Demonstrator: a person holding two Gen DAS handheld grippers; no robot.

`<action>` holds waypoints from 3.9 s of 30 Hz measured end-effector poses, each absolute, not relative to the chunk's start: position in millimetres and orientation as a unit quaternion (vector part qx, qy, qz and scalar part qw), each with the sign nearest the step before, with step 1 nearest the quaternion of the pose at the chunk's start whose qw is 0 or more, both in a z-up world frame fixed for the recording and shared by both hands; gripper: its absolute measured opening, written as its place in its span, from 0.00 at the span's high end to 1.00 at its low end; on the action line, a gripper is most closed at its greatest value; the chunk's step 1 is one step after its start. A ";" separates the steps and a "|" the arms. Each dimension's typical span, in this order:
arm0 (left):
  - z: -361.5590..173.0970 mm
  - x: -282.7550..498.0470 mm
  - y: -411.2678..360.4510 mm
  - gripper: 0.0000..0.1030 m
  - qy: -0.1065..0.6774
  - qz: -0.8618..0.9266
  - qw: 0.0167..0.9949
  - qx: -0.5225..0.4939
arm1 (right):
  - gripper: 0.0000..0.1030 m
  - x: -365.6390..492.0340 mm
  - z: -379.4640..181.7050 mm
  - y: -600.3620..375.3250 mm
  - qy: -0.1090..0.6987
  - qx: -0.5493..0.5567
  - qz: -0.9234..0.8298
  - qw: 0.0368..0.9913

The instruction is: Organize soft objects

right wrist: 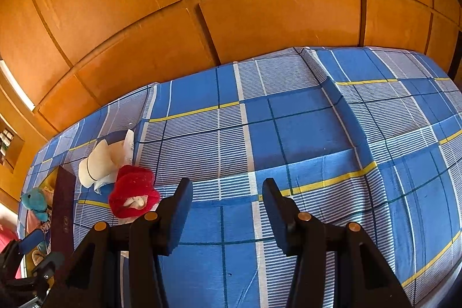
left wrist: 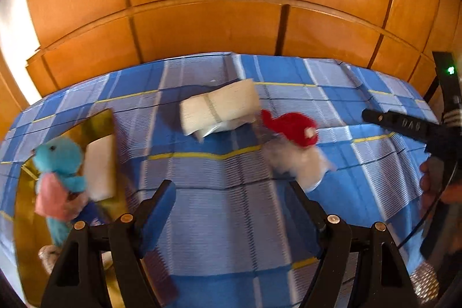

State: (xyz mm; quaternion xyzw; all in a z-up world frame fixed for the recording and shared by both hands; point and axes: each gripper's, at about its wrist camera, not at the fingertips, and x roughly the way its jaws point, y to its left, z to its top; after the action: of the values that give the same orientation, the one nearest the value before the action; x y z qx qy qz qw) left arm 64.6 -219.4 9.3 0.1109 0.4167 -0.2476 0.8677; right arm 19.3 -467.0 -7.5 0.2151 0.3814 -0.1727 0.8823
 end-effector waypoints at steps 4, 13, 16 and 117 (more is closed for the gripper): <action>10.2 76.3 -244.0 0.24 0.421 -0.266 0.862 0.093 | 0.51 16.4 -6.9 -471.6 0.378 0.230 -0.177 0.879; -4.6 111.8 -300.0 0.20 0.446 -0.284 0.845 0.077 | 0.51 16.8 -4.2 -472.8 0.376 0.240 -0.172 0.878; -17.9 124.3 -315.0 0.20 0.465 -0.275 0.838 0.076 | 0.51 17.0 -3.3 -472.6 0.375 0.243 -0.170 0.878; 23.1 12.3 -124.6 0.64 0.410 -0.350 0.842 0.002 | 0.55 113.5 -54.1 -392.9 0.520 -0.078 -0.060 0.849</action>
State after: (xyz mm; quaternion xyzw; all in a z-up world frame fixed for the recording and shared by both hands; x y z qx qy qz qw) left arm 12.3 -124.6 23.1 0.0024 0.4103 -0.3495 0.8423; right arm 113.5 -392.9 -54.1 -0.0779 0.5197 -0.0600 0.8487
